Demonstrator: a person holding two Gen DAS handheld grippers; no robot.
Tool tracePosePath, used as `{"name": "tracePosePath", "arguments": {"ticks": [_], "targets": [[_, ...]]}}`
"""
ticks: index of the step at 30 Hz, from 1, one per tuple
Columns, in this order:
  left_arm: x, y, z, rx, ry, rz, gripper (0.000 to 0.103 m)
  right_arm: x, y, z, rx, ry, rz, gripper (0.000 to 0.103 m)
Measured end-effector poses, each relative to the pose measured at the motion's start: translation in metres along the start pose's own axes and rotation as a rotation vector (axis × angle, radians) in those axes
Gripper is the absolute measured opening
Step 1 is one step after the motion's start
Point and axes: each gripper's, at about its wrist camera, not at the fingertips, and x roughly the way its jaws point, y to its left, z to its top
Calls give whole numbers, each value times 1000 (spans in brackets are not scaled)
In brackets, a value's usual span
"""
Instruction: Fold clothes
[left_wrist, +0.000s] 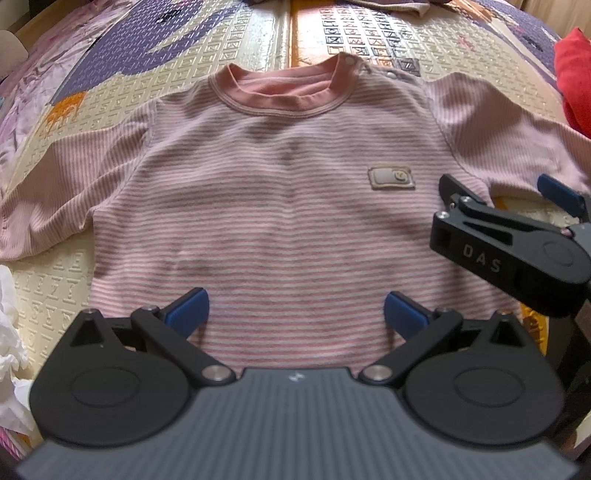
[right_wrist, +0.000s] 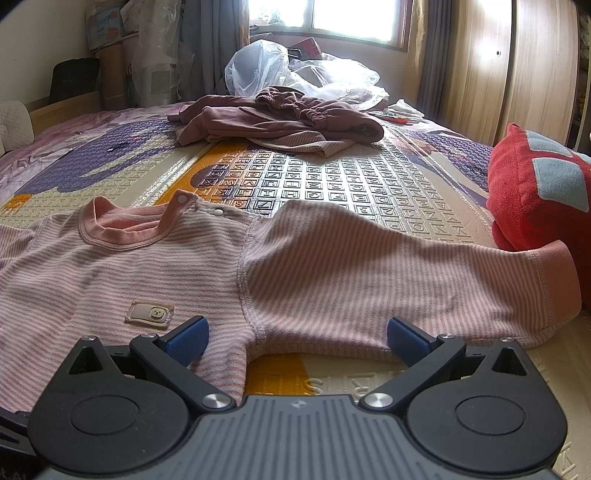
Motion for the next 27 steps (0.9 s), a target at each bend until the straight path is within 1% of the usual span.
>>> {"name": "tracePosePath", "arguments": {"ticks": [27], "targets": [[-1,1,0,2,11,-5,103,0,0,0,0,0,0,103]]}}
